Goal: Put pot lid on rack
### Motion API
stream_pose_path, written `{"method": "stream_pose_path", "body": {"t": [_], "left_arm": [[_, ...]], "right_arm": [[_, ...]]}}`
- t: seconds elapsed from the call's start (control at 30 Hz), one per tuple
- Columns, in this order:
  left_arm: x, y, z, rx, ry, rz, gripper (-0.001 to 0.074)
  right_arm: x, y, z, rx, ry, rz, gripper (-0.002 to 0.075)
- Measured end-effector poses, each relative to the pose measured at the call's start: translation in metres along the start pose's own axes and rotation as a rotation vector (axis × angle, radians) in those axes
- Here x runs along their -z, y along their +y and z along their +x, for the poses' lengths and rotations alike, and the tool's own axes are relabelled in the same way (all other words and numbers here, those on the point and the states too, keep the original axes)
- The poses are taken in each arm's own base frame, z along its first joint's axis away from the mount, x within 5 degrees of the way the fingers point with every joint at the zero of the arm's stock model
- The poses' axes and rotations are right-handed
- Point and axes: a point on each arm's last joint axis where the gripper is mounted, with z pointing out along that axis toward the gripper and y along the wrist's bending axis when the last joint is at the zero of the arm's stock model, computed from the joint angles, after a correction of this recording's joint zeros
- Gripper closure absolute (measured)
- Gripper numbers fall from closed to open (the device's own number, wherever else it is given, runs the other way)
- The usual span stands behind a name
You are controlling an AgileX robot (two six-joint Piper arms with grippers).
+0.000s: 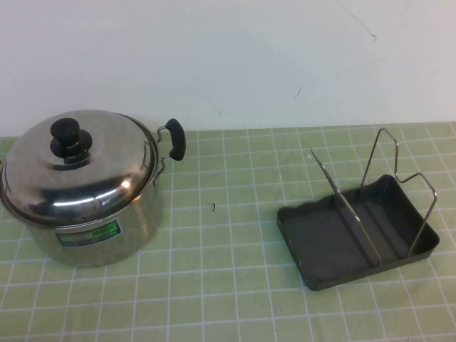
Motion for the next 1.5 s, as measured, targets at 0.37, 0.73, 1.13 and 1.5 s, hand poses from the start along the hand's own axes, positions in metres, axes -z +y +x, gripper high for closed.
{"method": "stream_pose_path", "body": {"t": [0.37,0.73,1.13,1.5], "left_arm": [[0.0000,0.0000,0.0000,-0.001,0.000,0.001,0.0738],[0.0000,0.0000,0.0000,-0.001,0.000,0.001,0.0738],[0.0000,0.0000,0.0000,0.001,0.000,0.001,0.0738],[0.0003,-0.0053,-0.0045,0.291,-0.040,0.065,0.0738]], "right_arm": [[0.0000,0.0000,0.0000,0.000,0.000,0.000,0.0727],[0.0000,0.0000,0.0000,0.000,0.000,0.000,0.0727],[0.0000,0.0000,0.0000,0.000,0.000,0.000,0.0727],[0.0000,0.0000,0.0000,0.000,0.000,0.000,0.0727]]}}
